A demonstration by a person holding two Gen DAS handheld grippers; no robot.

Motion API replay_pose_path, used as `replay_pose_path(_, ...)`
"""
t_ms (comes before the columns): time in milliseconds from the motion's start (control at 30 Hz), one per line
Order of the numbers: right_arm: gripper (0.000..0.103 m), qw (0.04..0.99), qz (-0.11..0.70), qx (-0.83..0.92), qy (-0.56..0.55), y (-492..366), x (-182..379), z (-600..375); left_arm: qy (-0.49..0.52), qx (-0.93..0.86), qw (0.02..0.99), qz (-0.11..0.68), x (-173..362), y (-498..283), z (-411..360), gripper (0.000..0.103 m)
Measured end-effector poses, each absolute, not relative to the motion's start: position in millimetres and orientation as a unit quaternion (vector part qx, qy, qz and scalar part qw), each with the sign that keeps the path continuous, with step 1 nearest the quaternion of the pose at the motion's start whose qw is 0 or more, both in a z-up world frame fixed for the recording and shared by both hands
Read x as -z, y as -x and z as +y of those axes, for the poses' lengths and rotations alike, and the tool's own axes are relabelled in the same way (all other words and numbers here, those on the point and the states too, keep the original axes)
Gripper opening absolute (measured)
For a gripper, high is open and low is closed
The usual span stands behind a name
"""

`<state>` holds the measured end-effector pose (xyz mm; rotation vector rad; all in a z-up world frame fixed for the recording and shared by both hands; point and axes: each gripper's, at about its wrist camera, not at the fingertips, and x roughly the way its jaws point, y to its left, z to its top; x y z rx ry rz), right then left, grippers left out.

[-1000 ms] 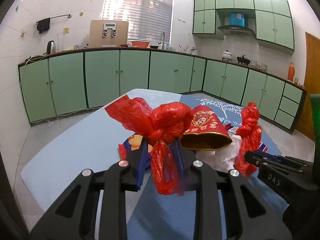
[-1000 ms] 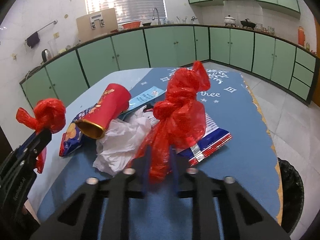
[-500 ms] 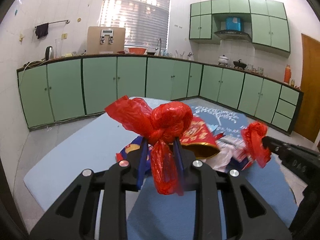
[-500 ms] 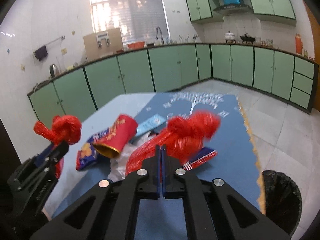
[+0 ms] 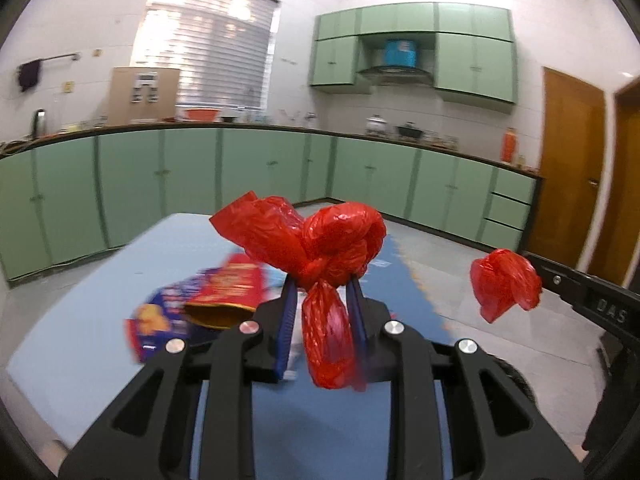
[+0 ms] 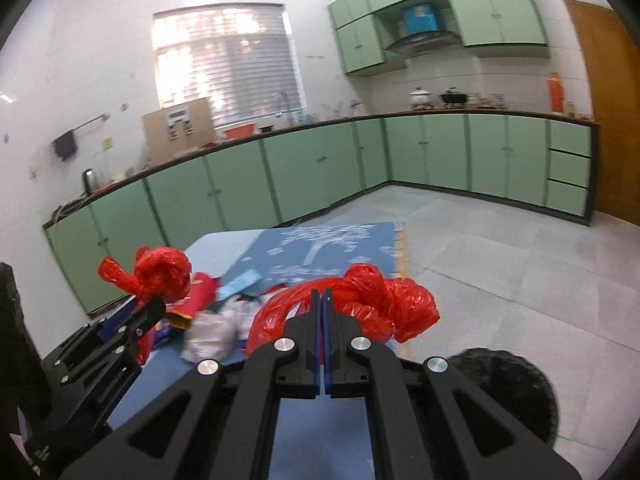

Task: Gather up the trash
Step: 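Carry both red bags over the black bin and open both tools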

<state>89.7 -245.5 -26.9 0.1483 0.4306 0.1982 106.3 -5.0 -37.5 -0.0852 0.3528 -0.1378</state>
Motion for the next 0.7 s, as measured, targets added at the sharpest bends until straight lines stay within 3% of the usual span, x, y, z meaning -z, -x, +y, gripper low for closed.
replay_pose_path(700,0.001,0.954,0.28,0.032,-0.101,-86,106,-413,-0.006,0.226,0.942,0.246,92,-133,-197,0.025)
